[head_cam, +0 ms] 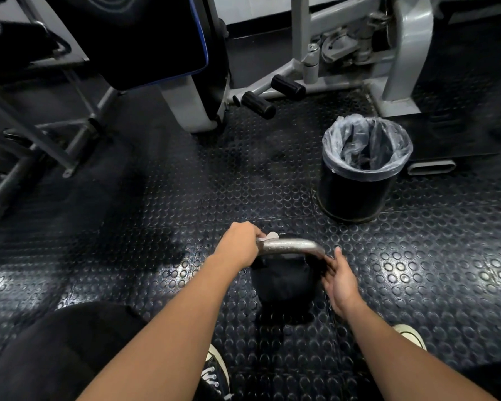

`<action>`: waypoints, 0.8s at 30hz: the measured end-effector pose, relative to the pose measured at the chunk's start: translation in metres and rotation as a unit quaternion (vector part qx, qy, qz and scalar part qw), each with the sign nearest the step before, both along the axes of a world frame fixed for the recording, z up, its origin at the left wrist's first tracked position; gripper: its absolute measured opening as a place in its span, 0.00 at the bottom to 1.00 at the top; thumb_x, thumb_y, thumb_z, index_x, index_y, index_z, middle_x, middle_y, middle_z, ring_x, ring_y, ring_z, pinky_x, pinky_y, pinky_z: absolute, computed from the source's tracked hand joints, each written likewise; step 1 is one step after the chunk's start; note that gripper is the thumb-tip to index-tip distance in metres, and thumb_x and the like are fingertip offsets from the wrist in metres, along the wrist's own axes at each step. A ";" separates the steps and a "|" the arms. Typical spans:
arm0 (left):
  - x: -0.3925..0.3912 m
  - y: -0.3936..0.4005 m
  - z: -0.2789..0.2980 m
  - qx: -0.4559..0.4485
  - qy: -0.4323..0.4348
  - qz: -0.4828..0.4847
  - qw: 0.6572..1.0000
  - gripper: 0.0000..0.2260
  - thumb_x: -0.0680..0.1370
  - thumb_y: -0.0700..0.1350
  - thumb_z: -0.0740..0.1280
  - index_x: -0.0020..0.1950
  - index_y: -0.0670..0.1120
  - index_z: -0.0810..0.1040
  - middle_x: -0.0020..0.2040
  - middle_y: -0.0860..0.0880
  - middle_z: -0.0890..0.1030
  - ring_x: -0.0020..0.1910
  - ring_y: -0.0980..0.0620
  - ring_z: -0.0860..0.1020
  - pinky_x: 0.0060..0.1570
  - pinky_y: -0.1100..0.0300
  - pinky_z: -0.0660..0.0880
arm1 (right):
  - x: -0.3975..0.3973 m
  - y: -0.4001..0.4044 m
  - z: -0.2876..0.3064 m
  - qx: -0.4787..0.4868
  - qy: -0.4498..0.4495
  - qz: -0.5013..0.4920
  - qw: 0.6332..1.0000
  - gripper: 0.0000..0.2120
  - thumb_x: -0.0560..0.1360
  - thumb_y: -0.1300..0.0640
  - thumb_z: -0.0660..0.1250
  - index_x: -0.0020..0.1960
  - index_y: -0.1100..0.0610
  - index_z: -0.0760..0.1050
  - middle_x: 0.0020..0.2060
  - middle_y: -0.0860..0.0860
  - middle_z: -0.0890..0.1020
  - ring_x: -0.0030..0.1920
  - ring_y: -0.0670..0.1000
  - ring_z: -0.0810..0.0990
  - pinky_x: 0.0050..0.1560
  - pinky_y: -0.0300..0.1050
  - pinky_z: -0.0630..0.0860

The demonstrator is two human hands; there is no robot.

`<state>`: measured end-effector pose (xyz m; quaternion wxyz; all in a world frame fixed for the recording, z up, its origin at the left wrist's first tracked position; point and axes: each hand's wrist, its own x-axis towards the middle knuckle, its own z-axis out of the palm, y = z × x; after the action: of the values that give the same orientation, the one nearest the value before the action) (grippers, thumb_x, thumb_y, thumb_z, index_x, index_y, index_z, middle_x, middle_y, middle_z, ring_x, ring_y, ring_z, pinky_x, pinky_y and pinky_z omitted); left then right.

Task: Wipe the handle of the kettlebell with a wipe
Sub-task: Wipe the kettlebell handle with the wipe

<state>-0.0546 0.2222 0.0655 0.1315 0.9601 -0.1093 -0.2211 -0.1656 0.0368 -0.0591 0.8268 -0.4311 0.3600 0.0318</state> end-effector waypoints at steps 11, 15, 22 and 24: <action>-0.032 -0.005 -0.006 -0.020 -0.066 0.103 0.992 0.25 0.77 0.30 0.61 0.68 0.51 0.82 0.55 0.40 0.85 0.53 0.39 0.83 0.55 0.51 0.81 | 0.001 0.002 0.005 0.006 0.000 0.002 1.000 0.28 0.83 0.40 0.53 0.68 0.61 0.72 0.54 0.50 0.82 0.59 0.49 0.76 0.67 0.45 0.66; -0.039 -0.014 -0.007 -0.024 -0.088 0.110 0.990 0.26 0.76 0.31 0.61 0.68 0.52 0.81 0.56 0.41 0.85 0.56 0.40 0.82 0.57 0.53 0.78 | 0.000 0.003 0.008 0.011 -0.004 0.001 1.000 0.27 0.83 0.40 0.53 0.68 0.61 0.72 0.55 0.51 0.82 0.56 0.47 0.77 0.66 0.45 0.66; -0.044 -0.013 -0.014 -0.028 -0.091 0.149 0.984 0.25 0.78 0.32 0.62 0.71 0.51 0.79 0.55 0.42 0.84 0.53 0.42 0.83 0.52 0.55 0.78 | 0.001 0.002 0.008 0.013 -0.005 0.000 1.000 0.29 0.83 0.40 0.53 0.71 0.61 0.71 0.56 0.51 0.81 0.60 0.49 0.76 0.66 0.45 0.66; -0.049 -0.016 -0.014 -0.029 -0.095 0.152 0.983 0.25 0.78 0.32 0.61 0.71 0.51 0.79 0.56 0.41 0.84 0.54 0.40 0.82 0.54 0.52 0.78 | 0.001 0.002 0.008 0.008 -0.006 0.000 1.000 0.29 0.83 0.40 0.53 0.70 0.61 0.71 0.56 0.51 0.81 0.56 0.47 0.77 0.66 0.44 0.66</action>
<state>-0.1034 0.2059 0.0517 0.1800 0.9781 0.0191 -0.1027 -0.1647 0.0393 -0.0514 0.8326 -0.4243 0.3544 0.0322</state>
